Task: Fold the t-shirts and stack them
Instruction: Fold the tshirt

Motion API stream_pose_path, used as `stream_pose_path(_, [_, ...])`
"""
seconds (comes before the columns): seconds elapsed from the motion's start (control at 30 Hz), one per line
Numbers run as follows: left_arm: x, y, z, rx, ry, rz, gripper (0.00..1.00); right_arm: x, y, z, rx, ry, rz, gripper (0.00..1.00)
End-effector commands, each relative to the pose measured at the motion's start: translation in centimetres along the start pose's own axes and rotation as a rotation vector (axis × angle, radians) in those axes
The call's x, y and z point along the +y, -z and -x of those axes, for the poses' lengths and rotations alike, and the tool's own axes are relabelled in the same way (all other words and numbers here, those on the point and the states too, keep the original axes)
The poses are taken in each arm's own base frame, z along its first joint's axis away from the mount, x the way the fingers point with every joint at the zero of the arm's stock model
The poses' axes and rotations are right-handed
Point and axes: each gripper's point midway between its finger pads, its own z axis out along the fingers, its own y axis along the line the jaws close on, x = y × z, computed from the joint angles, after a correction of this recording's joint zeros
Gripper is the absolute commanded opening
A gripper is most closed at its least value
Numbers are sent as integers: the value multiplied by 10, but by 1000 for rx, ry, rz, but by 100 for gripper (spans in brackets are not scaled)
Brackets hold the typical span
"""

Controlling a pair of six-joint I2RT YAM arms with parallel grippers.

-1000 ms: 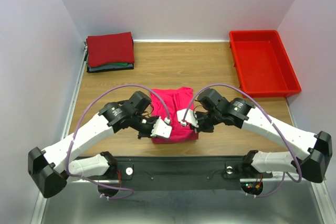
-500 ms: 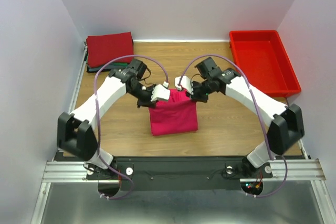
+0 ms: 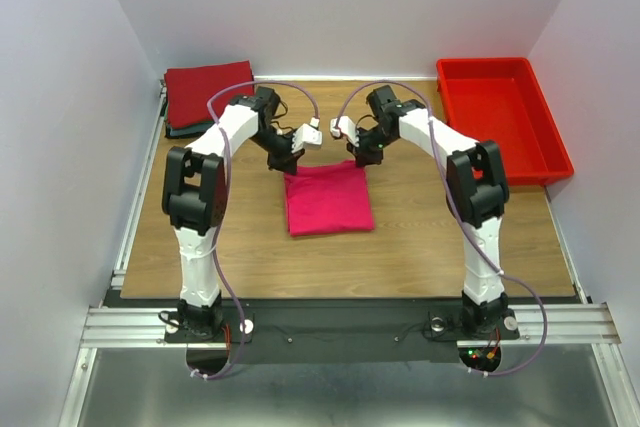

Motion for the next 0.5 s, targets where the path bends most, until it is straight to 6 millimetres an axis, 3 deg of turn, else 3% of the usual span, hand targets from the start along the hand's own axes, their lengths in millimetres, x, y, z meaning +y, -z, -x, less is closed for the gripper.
stream_pose_path(0.0, [18,-6,-10,20,79,47,0,-25,-10,-9,3,-15,-14,0])
stream_pose_path(0.23, [48,-17,-23,50,130,134,8,-26,-24,-20,22,-77,-5,1])
stream_pose_path(0.4, [53,-1,-4,19,113,166,10,-39,-5,-5,-10,-98,-60,2])
stream_pose_path(0.43, [56,6,2,8,106,185,12,-41,0,-2,-12,-112,-74,7])
stream_pose_path(0.47, [62,9,6,-2,111,215,20,-42,3,1,-15,-118,-81,14])
